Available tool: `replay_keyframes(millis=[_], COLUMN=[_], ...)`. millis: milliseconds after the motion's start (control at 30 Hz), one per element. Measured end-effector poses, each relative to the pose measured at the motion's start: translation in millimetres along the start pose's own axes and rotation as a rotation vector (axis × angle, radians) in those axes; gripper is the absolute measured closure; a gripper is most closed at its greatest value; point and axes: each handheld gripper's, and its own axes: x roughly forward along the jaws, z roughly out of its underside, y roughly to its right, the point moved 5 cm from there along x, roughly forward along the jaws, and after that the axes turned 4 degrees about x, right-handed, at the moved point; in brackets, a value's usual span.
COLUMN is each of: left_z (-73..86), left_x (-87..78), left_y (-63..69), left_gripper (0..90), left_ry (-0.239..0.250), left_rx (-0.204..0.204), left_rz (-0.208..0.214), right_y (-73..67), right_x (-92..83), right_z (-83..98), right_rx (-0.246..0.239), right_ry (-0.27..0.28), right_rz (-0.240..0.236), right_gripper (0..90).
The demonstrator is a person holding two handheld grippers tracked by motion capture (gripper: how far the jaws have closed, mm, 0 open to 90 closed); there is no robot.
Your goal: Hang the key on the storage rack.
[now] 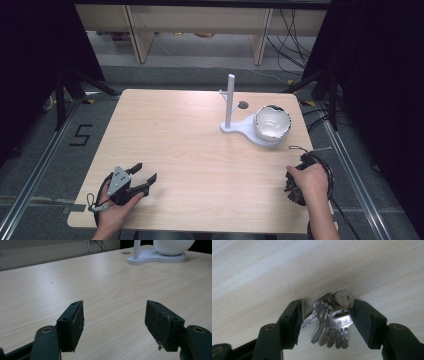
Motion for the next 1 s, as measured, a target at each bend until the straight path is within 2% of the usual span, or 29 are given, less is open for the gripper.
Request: replay_keyframes(millis=[33,67,100,133,167,233,267,300,333,367,400,467,500,567,600,633,667,700,767,800,833,867,900,967,1000], left_z=[0.0,0.0,0.1,0.1,0.1,0.0,0.0,0.0,0.1,0.1,0.1,0.1,0.1,0.1,0.1,0.1,0.1,0.2,0.2,0.2,0.2,0.2,0.2,0.3,0.2], left_x=[0.0,-0.2,-0.2,0.1,0.1,0.0,0.0,0.0,0.1,0.1,-0.1,-0.2,-0.2,-0.3,-0.3,-0.3,-0.3,0.0,0.2,0.3,0.2,-0.1,-0.1,-0.2,0.2], left_y=[0.0,-0.1,-0.1,0.1,0.1,0.3,0.2,0.2,0.2,0.2,0.0,0.0,0.0,0.0,0.1,0.1,0.1,0.2,0.2,0.1,0.2,0.2,0.2,0.2,0.2], left_gripper=[31.4,31.4,31.3,31.3,31.3,31.3,31.3,31.3,31.3,31.3,31.3,31.3,31.3,31.3,31.3,31.3,31.2,31.2,31.2,31.2,31.3,31.2,31.2,31.3,31.2], left_ry=[0.000,-0.004,-0.005,-0.002,-0.002,-0.002,-0.001,-0.001,-0.002,-0.002,-0.007,-0.007,-0.006,-0.006,-0.006,-0.006,-0.006,-0.005,-0.006,-0.008,-0.010,-0.011,-0.011,-0.010,-0.007], left_rx=[0.000,0.001,0.001,0.001,0.002,0.003,0.003,0.003,0.001,0.001,0.001,0.000,0.000,-0.001,-0.003,-0.005,-0.005,-0.007,-0.007,-0.006,-0.005,-0.003,-0.004,-0.004,-0.008], left_rz=[0.000,0.000,0.000,0.001,0.001,0.001,0.001,0.001,0.002,0.002,0.000,0.000,0.000,0.000,0.000,0.001,0.001,0.003,0.004,0.004,0.003,0.001,0.000,0.001,0.004], right_y=[0.0,6.1,4.2,0.1,5.6,4.7,-2.3,-2.3,4.9,4.9,4.6,3.9,1.4,2.8,0.7,4.0,4.0,9.1,10.2,4.9,7.4,8.2,7.0,8.5,7.9], right_x=[0.0,0.7,-0.1,0.2,0.0,-0.2,0.1,0.1,-0.7,-0.7,-1.1,-2.0,-1.2,-0.8,-1.3,-1.4,-1.4,-1.0,-1.0,-1.1,-1.3,-1.2,-1.1,-0.5,-0.4], right_z=[0.0,-0.9,0.1,2.7,2.7,3.7,6.8,6.8,4.9,4.9,5.7,6.0,7.5,7.8,9.3,9.1,9.1,9.8,10.7,13.6,13.0,13.6,14.8,14.0,14.4], right_rx=[0.000,-0.081,-0.067,-0.019,-0.091,-0.107,-0.024,-0.024,-0.130,-0.130,-0.143,-0.139,-0.100,-0.106,-0.071,-0.099,-0.099,-0.133,-0.139,-0.082,-0.117,-0.127,-0.117,-0.175,-0.189], right_ry=[0.000,0.023,0.020,0.011,0.009,0.010,0.004,0.004,0.009,0.009,0.008,0.005,0.008,0.008,-0.004,-0.002,-0.002,-0.005,-0.008,-0.015,-0.014,-0.018,-0.022,-0.008,-0.006], right_rz=[0.000,0.025,0.023,0.013,0.050,0.054,0.037,0.037,0.054,0.054,0.052,0.049,0.041,0.029,0.015,0.021,0.021,0.023,0.022,0.001,0.010,0.027,0.034,0.054,0.060], right_gripper=[45.6,48.8,49.7,50.8,51.9,54.9,57.0,57.0,60.0,60.0,64.4,65.0,64.3,60.3,58.6,57.4,57.4,55.3,55.1,55.0,55.1,55.7,56.0,56.9,58.4])
